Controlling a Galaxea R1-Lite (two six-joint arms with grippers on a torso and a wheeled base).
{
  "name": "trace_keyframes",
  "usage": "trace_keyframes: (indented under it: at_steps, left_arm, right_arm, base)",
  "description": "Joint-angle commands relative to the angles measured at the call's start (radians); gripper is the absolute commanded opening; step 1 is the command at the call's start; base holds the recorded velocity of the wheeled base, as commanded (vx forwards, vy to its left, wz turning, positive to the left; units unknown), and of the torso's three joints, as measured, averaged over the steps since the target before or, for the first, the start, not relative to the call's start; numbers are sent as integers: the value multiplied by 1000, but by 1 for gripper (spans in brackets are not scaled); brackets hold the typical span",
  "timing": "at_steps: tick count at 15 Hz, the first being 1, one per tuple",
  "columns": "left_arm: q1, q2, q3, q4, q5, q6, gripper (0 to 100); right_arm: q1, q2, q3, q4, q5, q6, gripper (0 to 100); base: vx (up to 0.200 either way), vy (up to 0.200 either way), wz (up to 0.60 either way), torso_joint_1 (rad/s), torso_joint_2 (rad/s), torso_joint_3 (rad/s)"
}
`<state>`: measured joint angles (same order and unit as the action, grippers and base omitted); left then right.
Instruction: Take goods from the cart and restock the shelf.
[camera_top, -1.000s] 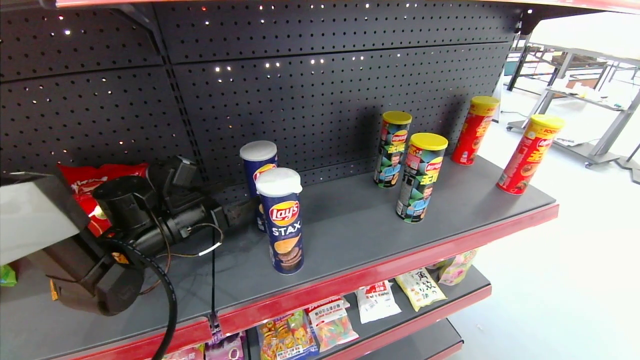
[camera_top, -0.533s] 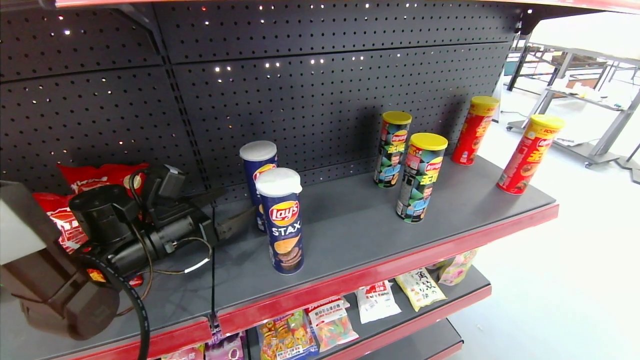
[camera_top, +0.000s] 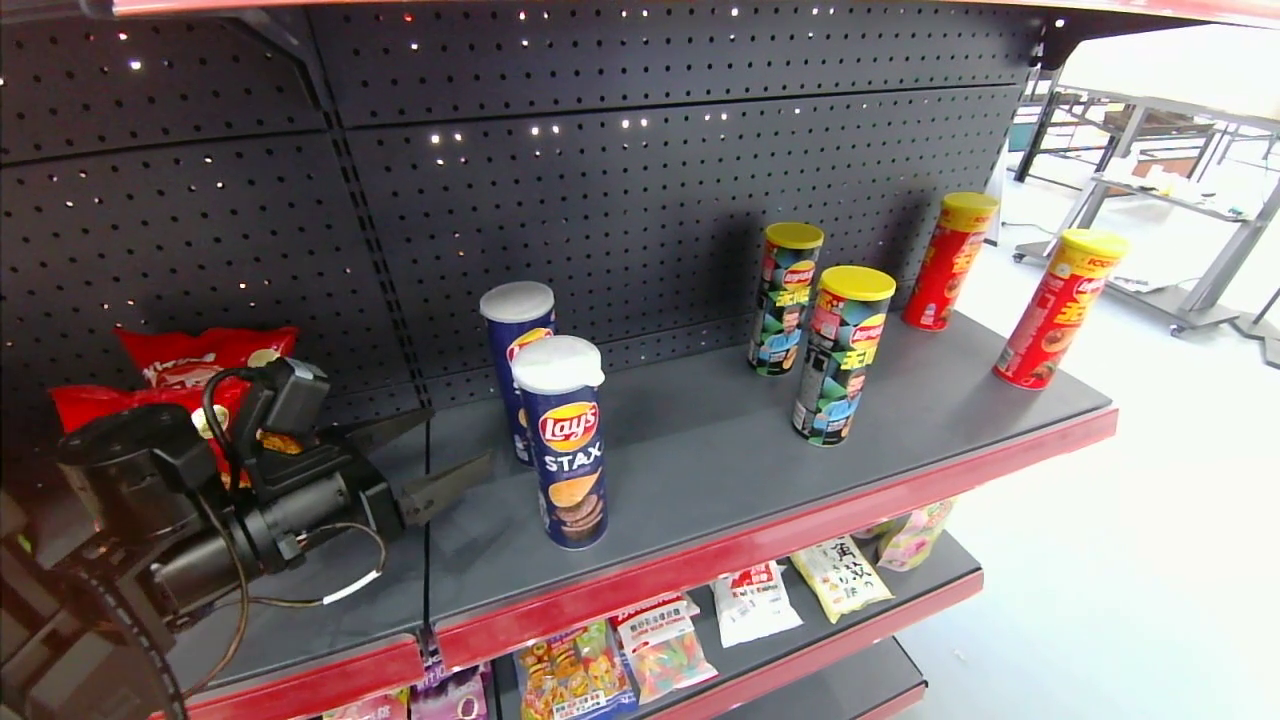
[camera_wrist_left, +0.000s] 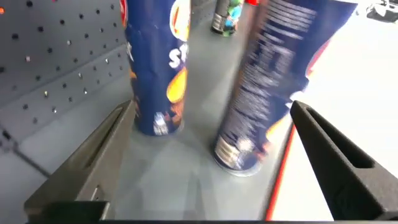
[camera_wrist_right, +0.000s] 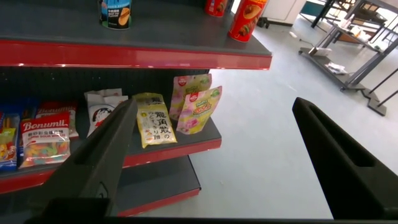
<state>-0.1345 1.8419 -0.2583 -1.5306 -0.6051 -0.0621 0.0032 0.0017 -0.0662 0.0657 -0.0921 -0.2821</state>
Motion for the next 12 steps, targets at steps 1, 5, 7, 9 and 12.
trace_keyframes:
  at_steps: [1, 5, 7, 9, 12]
  left_arm:
    - [18, -82, 68, 0, 2, -1, 100]
    - [35, -171, 146, 1, 2, -1, 100]
    - [35, -244, 208, 0, 10, 1, 100]
    - [33, -308, 228, 1, 53, 5, 100]
    - [33, -377, 240, 3, 110, 4, 100]
  right_arm:
    - [0, 0, 0, 0, 0, 6, 100]
    - [0, 0, 0, 0, -3, 12, 100]
    - [0, 0, 0, 0, -3, 14, 100]
    - [0, 0, 0, 2, -3, 24, 100]
    - [0, 0, 0, 3, 0, 38, 100]
  base:
    - [0, 0, 0, 0, 0, 0]
    - [0, 0, 0, 0, 0, 0]
    - [0, 0, 0, 0, 0, 0]
    - [0, 0, 0, 0, 0, 0]
    - [0, 0, 0, 0, 0, 0]
